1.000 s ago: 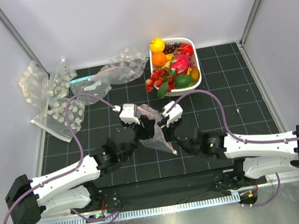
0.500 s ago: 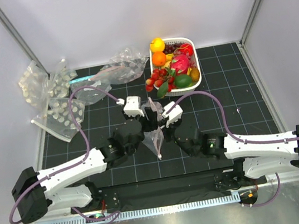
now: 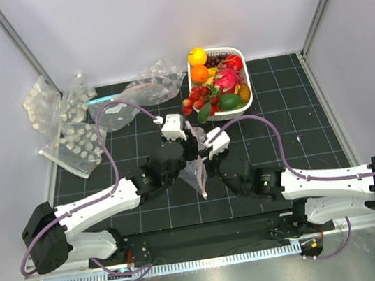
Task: Place the food in the zip-top bag and seal the zipper
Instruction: Open the zipper of the food storage bag at the center of the board.
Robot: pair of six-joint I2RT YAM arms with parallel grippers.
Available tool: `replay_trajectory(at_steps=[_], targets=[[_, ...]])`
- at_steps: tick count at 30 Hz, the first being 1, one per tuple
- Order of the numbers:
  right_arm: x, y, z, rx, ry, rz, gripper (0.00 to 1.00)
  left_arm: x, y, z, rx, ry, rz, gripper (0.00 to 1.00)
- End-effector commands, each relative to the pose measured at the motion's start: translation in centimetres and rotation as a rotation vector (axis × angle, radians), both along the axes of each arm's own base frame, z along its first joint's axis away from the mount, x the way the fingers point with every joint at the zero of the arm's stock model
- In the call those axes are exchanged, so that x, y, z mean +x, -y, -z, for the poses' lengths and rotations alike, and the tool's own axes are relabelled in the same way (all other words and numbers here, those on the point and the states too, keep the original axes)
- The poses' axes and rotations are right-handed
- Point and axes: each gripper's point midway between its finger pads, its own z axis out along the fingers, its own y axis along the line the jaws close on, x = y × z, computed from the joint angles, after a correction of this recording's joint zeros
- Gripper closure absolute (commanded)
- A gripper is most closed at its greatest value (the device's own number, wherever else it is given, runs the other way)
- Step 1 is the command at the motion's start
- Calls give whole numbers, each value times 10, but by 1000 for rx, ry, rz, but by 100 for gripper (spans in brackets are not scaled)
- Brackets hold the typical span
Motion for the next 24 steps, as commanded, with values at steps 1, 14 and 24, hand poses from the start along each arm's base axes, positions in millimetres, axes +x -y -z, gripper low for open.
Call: replay_trajectory(at_steps=[1,14,24], targets=[[1,5,-26,83,42,35,99,4,1,-6,41,-7,-13,69],[19,48,-25,37,72,311,96,-5,-17,2,149,-35,-3,100],[26,41,-10,-62,62,350,56,-15,-10,-8,116,-28,75,100]])
